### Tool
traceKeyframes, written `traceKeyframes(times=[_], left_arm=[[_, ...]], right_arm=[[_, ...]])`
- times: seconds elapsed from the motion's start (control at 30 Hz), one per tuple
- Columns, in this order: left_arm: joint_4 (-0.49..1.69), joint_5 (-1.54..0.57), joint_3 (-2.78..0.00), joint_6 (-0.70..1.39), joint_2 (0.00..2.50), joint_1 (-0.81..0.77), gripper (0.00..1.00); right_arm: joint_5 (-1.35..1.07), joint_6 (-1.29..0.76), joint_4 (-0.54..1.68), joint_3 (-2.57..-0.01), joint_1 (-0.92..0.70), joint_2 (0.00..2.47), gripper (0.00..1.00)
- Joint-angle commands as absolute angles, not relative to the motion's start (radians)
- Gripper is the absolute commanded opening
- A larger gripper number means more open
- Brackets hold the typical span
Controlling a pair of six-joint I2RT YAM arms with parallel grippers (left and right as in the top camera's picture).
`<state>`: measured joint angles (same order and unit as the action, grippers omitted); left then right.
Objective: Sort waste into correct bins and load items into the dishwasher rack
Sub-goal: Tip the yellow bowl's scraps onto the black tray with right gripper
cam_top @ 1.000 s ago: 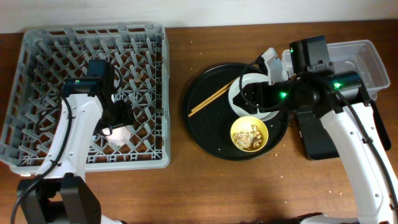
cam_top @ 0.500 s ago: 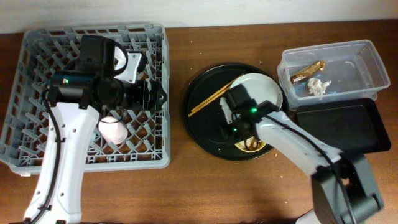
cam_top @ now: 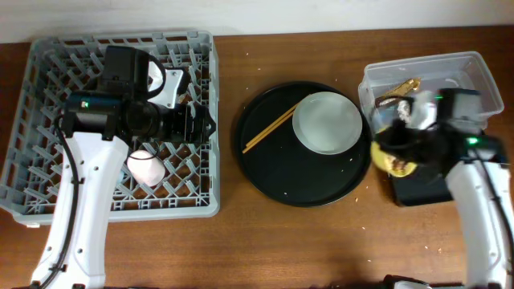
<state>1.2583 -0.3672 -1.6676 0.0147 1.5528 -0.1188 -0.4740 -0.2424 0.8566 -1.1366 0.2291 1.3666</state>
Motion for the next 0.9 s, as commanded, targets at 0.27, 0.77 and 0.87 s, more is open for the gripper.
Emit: traceKeyframes(times=[0.27, 0.77, 0.87], left_arm=[[1.258, -0.369, -1.68, -0.005, 1.544, -0.121, 0.99], [1.258, -0.369, -1.68, -0.005, 1.544, -0.121, 0.99], [1.258, -0.369, -1.68, -0.005, 1.544, -0.121, 0.99]], right_arm=[[-1.452, 0.625, 1.001, -1.095, 0.796, 1.742, 0.04], [-1.435, 0.515, 1.045, -1.047, 0.819, 1.709, 0.04], [-1.37, 0.381, 1.071, -1.046, 0.811, 1.708, 0.04]])
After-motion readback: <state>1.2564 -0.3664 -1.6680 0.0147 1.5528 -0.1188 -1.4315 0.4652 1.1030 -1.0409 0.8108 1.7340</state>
